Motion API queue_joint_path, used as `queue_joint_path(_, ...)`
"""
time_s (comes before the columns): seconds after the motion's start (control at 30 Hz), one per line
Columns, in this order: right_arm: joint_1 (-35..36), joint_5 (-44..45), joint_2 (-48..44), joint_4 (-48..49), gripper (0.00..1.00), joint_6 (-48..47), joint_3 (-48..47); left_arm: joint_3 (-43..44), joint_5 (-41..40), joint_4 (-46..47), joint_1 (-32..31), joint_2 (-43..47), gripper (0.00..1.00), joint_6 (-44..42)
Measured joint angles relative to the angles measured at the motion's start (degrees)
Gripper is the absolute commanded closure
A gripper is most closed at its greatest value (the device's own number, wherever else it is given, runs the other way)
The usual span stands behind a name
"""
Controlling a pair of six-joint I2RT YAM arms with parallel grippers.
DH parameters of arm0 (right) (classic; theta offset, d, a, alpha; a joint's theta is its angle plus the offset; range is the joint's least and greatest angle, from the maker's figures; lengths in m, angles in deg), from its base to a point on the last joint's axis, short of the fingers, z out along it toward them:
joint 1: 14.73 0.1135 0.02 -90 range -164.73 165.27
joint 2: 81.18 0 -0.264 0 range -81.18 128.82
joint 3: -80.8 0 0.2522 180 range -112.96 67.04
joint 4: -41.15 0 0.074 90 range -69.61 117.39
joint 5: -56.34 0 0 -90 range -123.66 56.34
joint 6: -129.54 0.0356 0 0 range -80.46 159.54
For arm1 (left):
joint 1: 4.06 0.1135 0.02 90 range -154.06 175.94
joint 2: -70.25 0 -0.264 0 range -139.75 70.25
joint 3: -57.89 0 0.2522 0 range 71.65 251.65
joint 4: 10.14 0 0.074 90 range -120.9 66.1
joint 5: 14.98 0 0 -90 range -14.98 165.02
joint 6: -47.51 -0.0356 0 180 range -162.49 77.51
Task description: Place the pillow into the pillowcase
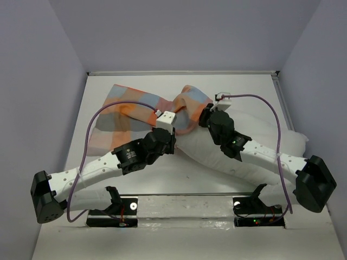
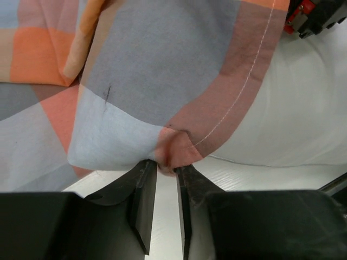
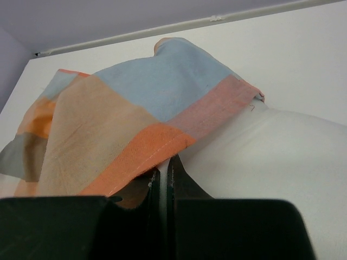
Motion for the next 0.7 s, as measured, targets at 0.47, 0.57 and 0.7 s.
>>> queue_joint_path(0.47, -0.04, 0.33, 2.89, 0.35, 1.0, 0.2, -1.2, -1.38, 2.23, 3.13, 0.31, 4.26, 1.0, 1.44)
queue_joint_path(0.57, -0.04, 3.17, 6.84, -1.46, 1.0, -1.18, -5.55, -1.31, 4.92, 4.28, -0.2, 3.96, 1.0, 1.6)
queue_joint_path(0.7, -0.46, 7.85, 11.67, -3.91, 1.0, -6.25, -12.48, 0.37, 10.27, 4.63, -2.89, 3.61, 1.0, 1.57)
